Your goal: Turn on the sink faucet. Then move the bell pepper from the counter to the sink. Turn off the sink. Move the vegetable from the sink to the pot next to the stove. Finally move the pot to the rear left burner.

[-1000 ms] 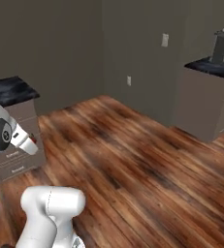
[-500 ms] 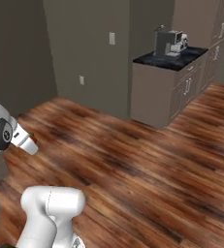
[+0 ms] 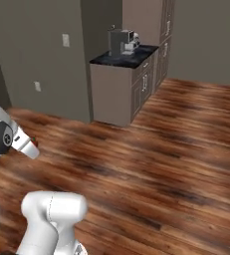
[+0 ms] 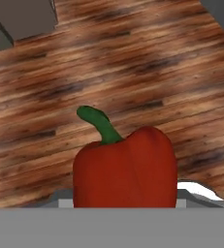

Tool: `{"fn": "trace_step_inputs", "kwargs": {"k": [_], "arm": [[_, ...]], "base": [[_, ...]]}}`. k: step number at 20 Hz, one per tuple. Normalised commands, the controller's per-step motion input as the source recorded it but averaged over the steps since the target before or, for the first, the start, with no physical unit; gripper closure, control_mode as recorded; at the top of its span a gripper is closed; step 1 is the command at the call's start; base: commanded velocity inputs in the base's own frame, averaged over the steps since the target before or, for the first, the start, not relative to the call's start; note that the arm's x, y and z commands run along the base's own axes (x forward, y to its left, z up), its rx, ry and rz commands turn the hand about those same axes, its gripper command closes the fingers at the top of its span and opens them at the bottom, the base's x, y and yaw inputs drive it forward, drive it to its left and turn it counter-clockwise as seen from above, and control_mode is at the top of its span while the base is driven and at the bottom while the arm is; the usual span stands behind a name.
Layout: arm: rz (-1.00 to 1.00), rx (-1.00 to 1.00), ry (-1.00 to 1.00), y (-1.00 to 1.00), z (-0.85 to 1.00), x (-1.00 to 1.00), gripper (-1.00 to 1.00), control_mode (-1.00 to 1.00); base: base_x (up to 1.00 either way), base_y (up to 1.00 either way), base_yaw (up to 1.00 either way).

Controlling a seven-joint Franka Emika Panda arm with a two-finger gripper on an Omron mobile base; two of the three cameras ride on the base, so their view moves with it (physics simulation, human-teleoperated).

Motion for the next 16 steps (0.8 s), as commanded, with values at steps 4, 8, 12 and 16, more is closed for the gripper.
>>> {"fn": "trace_step_inputs", "kwargs": {"k": [4,8,12,16], "arm": [[0.00,0.00,0.00,0.00,0.00,0.00,1.00,1.00],[0.00,0.00,0.00,0.00,0.00,0.00,1.00,1.00],[0.00,0.00,0.00,0.00,0.00,0.00,1.00,1.00],[0.00,0.00,0.00,0.00,0.00,0.00,1.00,1.00]], "base": [[0.10,0.00,-0.42],[0.12,0.00,-0.42],[0.15,0.00,-0.41],[0.17,0.00,-0.41]]}}
